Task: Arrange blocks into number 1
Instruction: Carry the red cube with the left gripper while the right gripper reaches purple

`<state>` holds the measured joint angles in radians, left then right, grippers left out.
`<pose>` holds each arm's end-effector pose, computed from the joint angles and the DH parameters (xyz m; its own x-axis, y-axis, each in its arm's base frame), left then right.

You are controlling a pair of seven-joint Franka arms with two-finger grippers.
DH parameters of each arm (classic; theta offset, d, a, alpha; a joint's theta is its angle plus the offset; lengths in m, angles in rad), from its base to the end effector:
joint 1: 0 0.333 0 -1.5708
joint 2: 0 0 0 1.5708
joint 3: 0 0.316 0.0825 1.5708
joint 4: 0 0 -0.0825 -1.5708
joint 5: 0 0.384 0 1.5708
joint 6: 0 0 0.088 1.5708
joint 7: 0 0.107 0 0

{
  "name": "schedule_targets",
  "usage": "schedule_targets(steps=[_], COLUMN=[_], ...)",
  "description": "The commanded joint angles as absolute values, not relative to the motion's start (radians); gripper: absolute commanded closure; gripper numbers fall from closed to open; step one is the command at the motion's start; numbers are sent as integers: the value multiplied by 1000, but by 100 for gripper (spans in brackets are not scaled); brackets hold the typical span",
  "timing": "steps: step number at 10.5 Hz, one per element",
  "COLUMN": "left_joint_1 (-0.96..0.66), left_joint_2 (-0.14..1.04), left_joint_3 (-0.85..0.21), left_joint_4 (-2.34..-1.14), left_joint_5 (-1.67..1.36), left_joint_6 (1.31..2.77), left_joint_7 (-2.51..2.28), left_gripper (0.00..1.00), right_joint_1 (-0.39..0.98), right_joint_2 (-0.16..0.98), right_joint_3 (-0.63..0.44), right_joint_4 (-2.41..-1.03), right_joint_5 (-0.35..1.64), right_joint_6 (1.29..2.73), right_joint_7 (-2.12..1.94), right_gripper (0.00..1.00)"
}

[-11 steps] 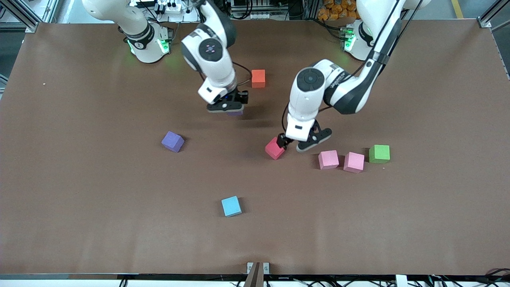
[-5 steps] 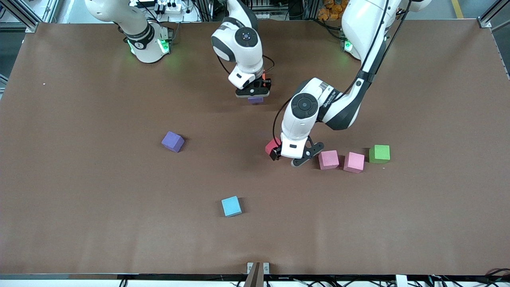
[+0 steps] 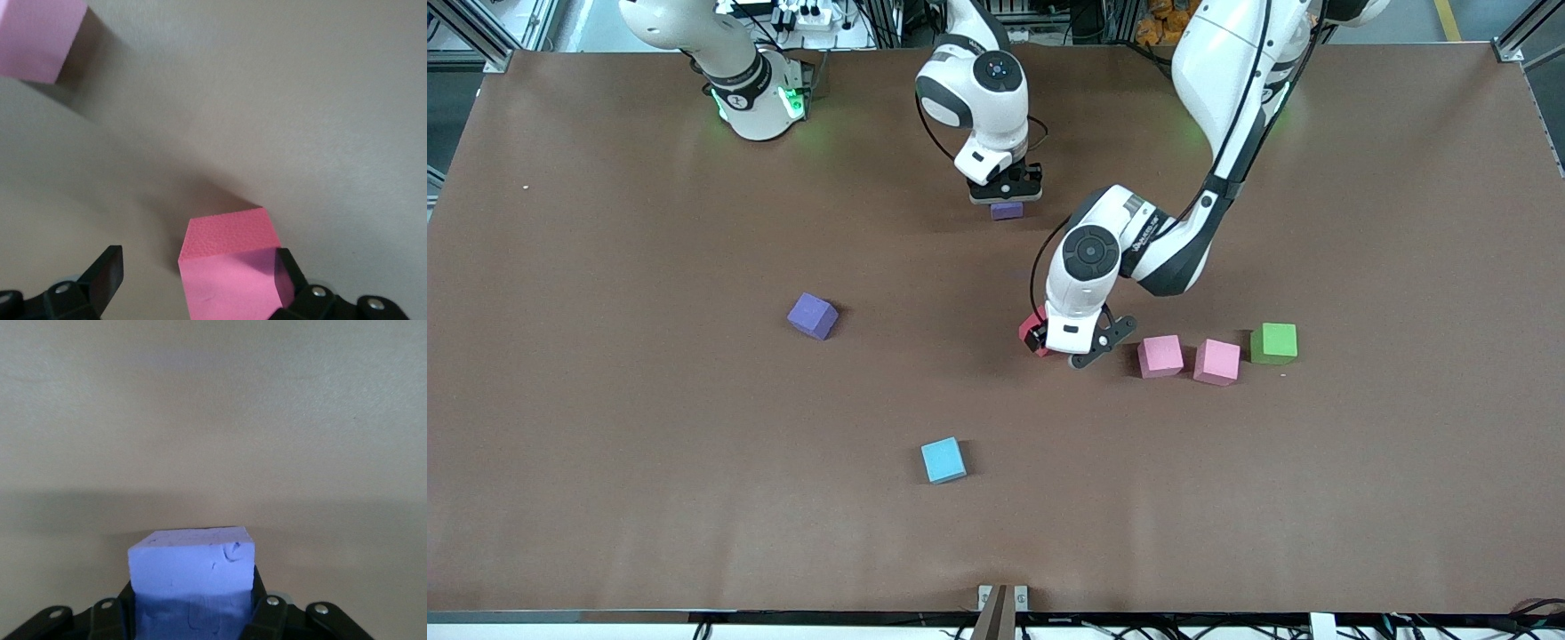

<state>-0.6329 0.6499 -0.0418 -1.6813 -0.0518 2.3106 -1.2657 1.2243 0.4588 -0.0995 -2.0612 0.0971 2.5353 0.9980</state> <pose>0.5305 -0.4219 0.2214 0.8035 0.5916 -0.0664 0.5928 -0.8054 -0.0019 0.2568 0.5361 0.2113 0.9983 0.0581 -0.0007 0.0581 -0.9981 -0.0225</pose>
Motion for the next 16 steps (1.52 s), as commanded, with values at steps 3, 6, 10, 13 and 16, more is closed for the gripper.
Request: schedule_targets(steps=[3, 6, 10, 13, 16], left_joint_1=[-679, -680, -681, -693, -712], left_joint_2=[663, 657, 672, 696, 724], left_joint_3=[0, 11, 14, 14, 14], left_joint_4=[-1663, -1629, -1615, -1612, -1598], left_joint_5=[-118, -121, -121, -139, -140], left_joint_6=[2296, 2295, 2296, 2304, 2310], left_joint_7=[-1266, -1246, -1246, -1244, -1239], left_gripper=[0, 0, 0, 0, 55], right_joint_1=[1246, 1185, 976, 757, 509], right_joint_2=[485, 404, 178, 89, 63], right_joint_3=[-104, -89, -23, 50, 72], right_joint_4=[-2043, -2081, -2258, -2310, -2309], right_joint_5=[71, 71, 43, 12, 9], right_joint_6=[2543, 2539, 2526, 2485, 2445], right_joint_7=[1039, 1046, 1025, 985, 982], right_gripper=[1, 0, 0, 0, 0])
